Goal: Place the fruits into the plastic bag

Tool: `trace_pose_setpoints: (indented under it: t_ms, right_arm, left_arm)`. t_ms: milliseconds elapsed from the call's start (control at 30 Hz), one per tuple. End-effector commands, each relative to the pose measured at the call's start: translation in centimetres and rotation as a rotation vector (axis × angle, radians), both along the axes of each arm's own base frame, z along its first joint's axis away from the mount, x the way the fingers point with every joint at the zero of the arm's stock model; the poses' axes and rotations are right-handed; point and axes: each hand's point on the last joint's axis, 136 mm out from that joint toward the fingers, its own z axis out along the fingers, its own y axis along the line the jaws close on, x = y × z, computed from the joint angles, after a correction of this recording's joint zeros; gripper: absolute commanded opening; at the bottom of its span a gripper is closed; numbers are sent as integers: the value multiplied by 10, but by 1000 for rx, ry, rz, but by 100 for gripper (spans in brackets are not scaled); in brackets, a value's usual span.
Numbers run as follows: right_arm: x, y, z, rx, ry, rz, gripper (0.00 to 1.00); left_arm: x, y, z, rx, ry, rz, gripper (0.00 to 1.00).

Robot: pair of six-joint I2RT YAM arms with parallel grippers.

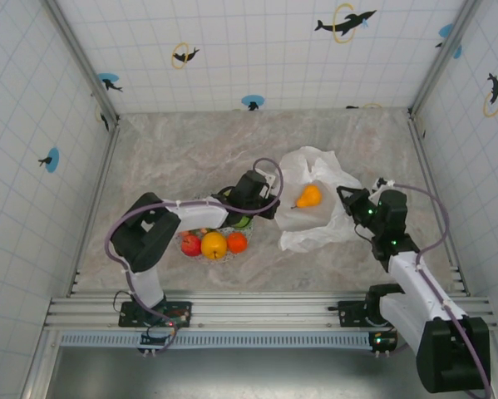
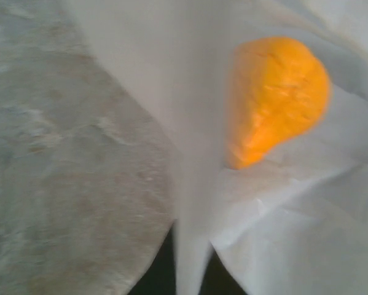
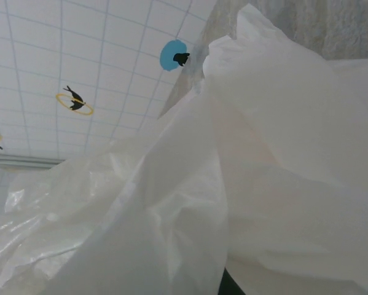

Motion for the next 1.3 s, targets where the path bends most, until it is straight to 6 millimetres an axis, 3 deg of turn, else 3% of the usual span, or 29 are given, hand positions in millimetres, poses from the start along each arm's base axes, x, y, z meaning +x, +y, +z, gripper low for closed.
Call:
trace_pose_setpoints:
  t_ms: [0,133,300,433,567,700,867,1000,1167,1267]
  right_arm:
    - [-4,-15,11,-337,-36,41,0]
    - [-8,-31,26,-621,-17,53,0]
    - [-5,-44,41,-821,6,54,0]
    - [2,-45,39,-860,19,65,0]
    - [6,-31,25,-799,12,122,0]
    - [6,-20,11,-733,31,158,0]
    - [5,-10,11,-640,9,160,0]
    - [5,-4,10,-591,-7,159,0]
    - [4,-4,6,-589,-3,159,0]
    - [4,-4,4,-588,1,159,0]
  left_arm:
    - [-19,-21,69,-223,35,-123,0]
    - [-41,-20,112,-381,114,-189,0]
    - [-49,-10,129,-442,163,-198,0]
    - [-37,-1,108,-378,167,-121,0]
    - [-22,13,70,-247,156,-17,0]
    - [-13,31,45,-138,137,58,14]
    - [-13,53,50,-104,76,102,50]
    - [-15,88,57,-49,3,186,74]
    - [-20,136,68,19,-56,296,81]
    - [-22,163,64,90,-43,332,84]
